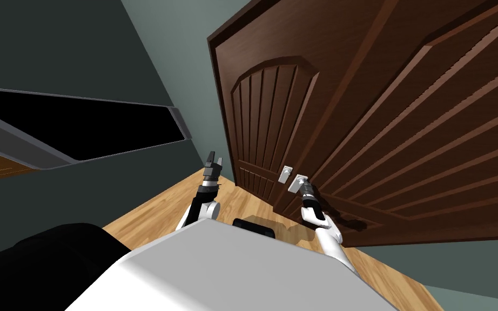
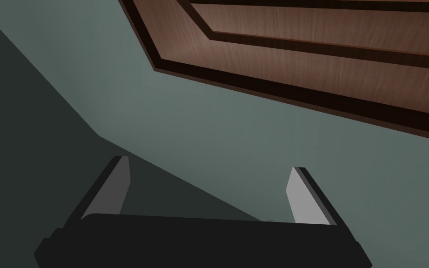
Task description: Pull the door open
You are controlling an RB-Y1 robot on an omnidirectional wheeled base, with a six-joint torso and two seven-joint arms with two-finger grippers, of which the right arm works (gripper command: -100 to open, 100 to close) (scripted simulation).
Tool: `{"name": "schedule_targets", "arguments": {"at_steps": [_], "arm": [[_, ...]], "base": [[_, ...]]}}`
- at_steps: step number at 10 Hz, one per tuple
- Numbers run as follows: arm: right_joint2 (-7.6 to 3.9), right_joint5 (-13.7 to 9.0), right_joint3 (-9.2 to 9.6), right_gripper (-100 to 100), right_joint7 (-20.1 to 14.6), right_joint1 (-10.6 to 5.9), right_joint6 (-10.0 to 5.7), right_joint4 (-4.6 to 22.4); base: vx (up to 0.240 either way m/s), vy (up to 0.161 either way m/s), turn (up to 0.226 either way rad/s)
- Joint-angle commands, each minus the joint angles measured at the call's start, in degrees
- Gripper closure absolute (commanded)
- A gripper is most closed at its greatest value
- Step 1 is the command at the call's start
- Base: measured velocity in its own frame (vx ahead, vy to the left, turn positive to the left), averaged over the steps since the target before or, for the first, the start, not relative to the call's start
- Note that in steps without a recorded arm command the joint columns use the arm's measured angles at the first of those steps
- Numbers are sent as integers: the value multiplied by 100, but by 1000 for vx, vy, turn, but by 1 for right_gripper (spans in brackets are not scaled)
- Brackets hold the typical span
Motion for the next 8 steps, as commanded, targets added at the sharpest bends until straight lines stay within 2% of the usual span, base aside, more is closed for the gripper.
{"name": "schedule_targets", "arguments": {"at_steps": [1, 4, 5, 6, 8], "arm": [[-65, -13, -50, 100, -25, 127, 42, -8], [-152, -16, 0, 100, -101, 196, 37, -1], [-185, -12, 63, 100, -149, 209, 30, -8], [-162, 2, 124, -100, -166, 193, 19, -45], [-152, 31, 283, -100, -240, 172, 24, -121]], "base": [[-172, -65, -13], [-199, -45, -25], [-252, -79, 71], [-244, -66, 88], [-211, 1, 84]]}}
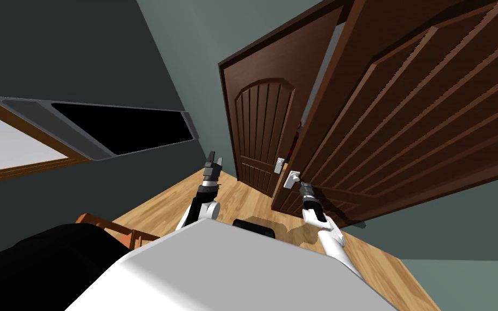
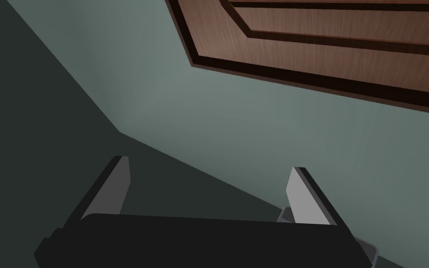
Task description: Pull the door open
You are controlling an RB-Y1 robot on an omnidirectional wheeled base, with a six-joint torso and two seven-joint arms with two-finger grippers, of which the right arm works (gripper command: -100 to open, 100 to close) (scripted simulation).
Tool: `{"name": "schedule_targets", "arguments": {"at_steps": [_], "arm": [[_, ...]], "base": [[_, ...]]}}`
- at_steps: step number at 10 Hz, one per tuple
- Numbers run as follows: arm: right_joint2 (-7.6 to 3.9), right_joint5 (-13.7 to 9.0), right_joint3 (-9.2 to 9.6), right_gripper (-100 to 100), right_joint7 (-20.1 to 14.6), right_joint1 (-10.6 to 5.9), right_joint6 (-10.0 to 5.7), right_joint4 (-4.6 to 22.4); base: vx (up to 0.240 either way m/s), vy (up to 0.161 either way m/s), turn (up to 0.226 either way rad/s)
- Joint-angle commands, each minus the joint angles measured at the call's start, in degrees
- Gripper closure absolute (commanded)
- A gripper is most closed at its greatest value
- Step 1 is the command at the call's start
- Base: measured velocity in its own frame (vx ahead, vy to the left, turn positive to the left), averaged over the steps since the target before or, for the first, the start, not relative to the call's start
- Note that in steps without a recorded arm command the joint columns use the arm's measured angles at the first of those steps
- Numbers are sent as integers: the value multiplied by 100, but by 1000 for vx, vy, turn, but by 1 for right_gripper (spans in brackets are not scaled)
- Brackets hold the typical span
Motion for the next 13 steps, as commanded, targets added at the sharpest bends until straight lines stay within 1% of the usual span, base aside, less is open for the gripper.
{"name": "schedule_targets", "arguments": {"at_steps": [1, 5, 6, 7, 12, 13], "arm": [[7, 21, 122, -100, -64, 0, -21, -47], [23, 66, 370, -100, -179, -32, -14, -166], [24, 59, 338, -100, -161, 8, 9, -207], [32, 54, 320, -100, -150, -11, -12, -178], [49, 39, 259, -100, -104, -65, -62, -96], [46, 41, 267, -100, -111, -61, -58, -101]], "base": [[-185, 3, 87], [-196, -1, 71], [-89, -4, 8], [108, -23, 18], [189, -35, 20], [86, -13, 9]]}}
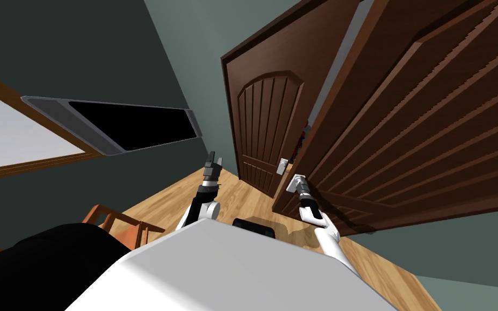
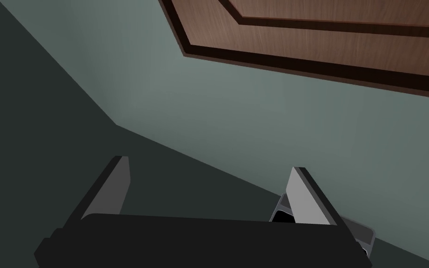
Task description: Pull the door open
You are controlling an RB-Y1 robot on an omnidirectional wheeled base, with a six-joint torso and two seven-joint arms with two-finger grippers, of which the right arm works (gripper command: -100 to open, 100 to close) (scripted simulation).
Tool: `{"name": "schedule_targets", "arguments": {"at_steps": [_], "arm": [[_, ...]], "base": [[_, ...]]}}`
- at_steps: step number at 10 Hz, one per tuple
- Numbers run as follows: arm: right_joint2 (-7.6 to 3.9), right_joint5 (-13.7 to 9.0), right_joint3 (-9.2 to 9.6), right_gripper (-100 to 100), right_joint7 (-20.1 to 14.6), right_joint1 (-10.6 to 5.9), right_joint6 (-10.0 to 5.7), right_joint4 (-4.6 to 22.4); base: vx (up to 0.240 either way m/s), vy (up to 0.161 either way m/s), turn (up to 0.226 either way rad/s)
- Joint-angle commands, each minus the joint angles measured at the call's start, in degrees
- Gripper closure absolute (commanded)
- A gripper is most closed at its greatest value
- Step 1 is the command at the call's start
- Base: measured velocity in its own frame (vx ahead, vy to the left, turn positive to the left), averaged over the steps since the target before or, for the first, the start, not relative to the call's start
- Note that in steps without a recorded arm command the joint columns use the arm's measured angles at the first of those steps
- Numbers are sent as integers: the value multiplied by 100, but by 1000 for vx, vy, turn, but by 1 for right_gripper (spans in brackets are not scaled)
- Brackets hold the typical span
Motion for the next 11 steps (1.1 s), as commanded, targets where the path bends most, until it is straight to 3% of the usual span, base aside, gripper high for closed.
{"name": "schedule_targets", "arguments": {"at_steps": [1, 6, 11], "arm": [[0, 0, 1, 100, -2, 4, 3, -1], [0, 0, 1, 100, -2, 4, 3, -1], [-232, 42, 401, 100, -326, 73, -76, -55]], "base": [[-6, -1, -10], [-17, 2, 1], [-214, -120, 155]]}}
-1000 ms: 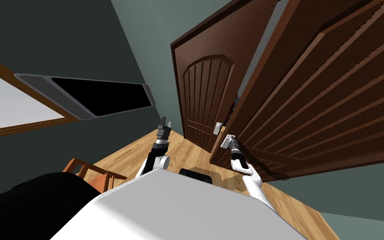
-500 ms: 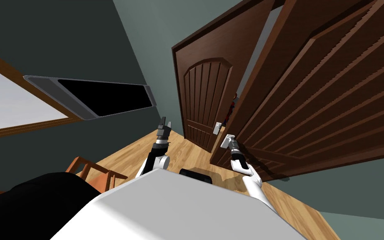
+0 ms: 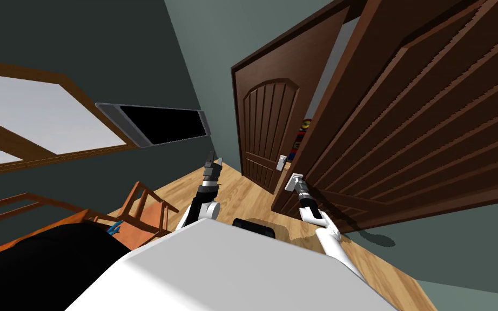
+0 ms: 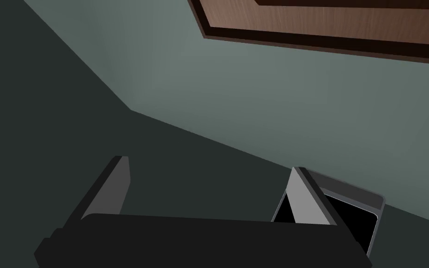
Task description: Pull the door open
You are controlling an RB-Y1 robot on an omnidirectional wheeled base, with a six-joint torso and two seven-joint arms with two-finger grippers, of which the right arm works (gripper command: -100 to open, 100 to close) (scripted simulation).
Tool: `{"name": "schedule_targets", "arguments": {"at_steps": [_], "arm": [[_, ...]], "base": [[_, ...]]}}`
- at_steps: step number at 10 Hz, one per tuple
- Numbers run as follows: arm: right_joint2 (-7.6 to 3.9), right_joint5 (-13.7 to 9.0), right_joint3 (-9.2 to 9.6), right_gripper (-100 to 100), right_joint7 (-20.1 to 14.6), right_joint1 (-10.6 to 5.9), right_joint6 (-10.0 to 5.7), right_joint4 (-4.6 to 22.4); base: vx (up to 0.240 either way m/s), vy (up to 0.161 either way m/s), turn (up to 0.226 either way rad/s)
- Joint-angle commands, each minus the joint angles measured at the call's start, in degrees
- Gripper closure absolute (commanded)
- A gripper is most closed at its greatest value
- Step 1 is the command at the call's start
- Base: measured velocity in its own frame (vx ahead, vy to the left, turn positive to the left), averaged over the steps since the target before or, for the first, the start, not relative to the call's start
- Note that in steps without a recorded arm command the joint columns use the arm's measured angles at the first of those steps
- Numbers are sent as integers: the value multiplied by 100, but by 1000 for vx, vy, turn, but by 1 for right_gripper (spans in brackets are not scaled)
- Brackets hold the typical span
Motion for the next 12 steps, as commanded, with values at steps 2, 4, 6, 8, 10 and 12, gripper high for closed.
{"name": "schedule_targets", "arguments": {"at_steps": [2, 4, 6, 8, 10, 12], "arm": [[-112, 18, 197, 100, -173, 58, -63, -26], [-191, 31, 333, 100, -286, 79, -92, -47], [-260, 42, 450, 100, -383, 97, -118, -66], [-312, 57, 528, 100, -457, 137, -161, -72], [-409, 77, 644, 100, -576, 195, -215, -133], [-521, 100, 778, 100, -713, 261, -276, -204]], "base": [[-209, -120, 145], [-205, -93, 126], [-200, -100, 115], [-111, -51, 71], [-201, -105, 113], [-214, -99, 109]]}}
